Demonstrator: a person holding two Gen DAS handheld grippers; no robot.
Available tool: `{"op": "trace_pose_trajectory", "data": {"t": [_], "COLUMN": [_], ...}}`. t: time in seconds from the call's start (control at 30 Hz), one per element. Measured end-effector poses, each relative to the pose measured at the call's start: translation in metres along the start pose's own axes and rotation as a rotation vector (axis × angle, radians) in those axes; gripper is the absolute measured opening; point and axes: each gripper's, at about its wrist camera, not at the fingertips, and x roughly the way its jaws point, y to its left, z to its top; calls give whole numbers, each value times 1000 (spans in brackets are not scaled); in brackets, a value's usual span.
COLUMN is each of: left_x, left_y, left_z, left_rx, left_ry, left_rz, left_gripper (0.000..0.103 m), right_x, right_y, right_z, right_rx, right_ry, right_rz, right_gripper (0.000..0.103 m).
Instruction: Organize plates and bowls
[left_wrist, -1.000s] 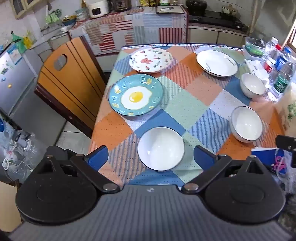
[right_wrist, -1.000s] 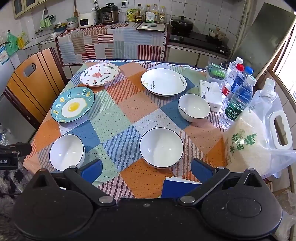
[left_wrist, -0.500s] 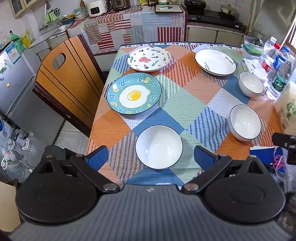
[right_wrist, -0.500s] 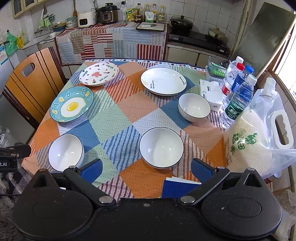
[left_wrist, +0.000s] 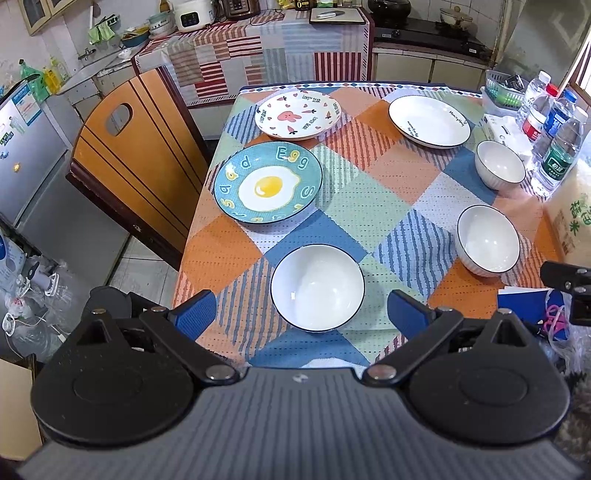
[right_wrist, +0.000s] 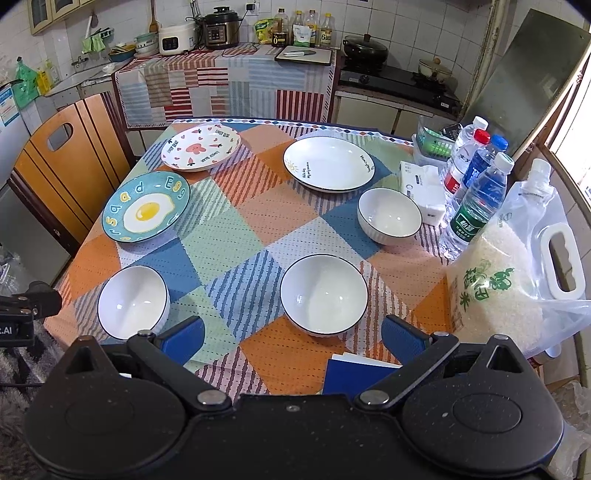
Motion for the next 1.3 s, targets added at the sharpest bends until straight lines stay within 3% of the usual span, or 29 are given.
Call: {"op": "trace_pose_trajectory", "data": {"t": [0.47,0.63,1.3], "left_x": [-2,-9,-15], "left_y": [-4,-4,-2], "left_z": [-2,-2,-5], "left_rx": [10,18,44], "left_ry": [3,-29,-43], "left_rz": [-10,-50,-26], "left_gripper": [101,100,100], "right_x": [-1,-1,1], "right_y": [-3,-2,-1], "right_z": [-3,-3,2], "right_rx": [0,-1,-10], "right_ry": [3,5,9], "right_rz": [-6,-9,-8], "right_gripper": [103,103,103]}}
